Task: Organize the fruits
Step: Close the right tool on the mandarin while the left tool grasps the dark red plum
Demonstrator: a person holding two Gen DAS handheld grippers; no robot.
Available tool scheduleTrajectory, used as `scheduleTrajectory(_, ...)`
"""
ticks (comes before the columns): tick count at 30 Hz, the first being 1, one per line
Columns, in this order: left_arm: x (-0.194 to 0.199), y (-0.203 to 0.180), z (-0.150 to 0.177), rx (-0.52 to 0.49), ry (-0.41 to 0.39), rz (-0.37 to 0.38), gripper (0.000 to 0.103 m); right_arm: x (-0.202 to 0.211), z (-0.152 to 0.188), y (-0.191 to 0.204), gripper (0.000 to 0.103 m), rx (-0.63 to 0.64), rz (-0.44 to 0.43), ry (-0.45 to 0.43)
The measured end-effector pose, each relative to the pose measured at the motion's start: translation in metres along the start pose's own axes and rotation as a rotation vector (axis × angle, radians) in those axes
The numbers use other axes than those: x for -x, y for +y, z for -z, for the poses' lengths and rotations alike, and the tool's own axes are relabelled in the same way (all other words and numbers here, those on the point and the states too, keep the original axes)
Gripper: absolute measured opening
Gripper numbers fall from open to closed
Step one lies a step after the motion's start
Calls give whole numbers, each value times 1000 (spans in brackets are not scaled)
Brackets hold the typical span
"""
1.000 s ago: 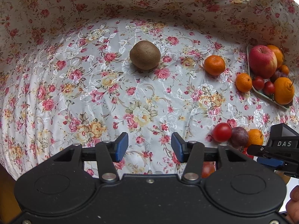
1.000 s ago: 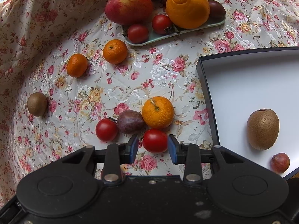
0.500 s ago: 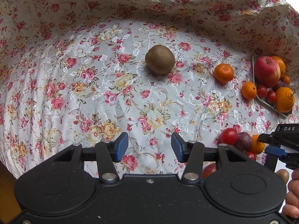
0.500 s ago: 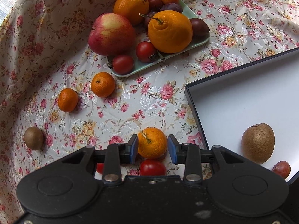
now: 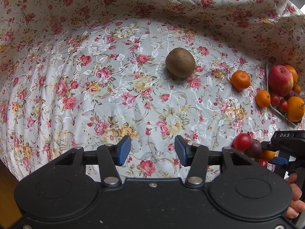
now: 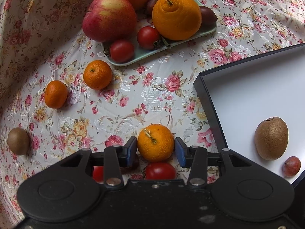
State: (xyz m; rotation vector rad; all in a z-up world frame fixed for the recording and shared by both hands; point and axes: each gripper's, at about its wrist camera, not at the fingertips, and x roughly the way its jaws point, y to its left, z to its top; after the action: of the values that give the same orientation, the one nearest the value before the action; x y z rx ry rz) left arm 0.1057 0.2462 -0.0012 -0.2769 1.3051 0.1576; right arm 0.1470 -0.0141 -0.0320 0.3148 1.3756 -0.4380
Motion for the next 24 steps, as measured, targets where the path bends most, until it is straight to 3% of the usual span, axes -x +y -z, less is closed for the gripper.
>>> scheduleTrajectory(3, 0, 0, 0, -1, 2, 5, 57, 1, 4, 6, 44, 24, 2, -1)
scheduleTrajectory(8, -1, -7, 2, -27, 4, 8, 57, 6, 8, 9, 43, 13, -211, 85)
scheduleTrajectory(10, -3, -13, 4, -57, 12, 17, 57, 10, 11, 12, 43, 21, -257, 95)
scheduleTrajectory(19, -14, -68, 33, -256, 98, 168, 57, 40, 9, 13, 43, 83, -312, 12)
scheduleTrajectory(24, -14, -96, 48, -348, 87, 183, 57, 56, 5, -1, 43, 97, -304, -46)
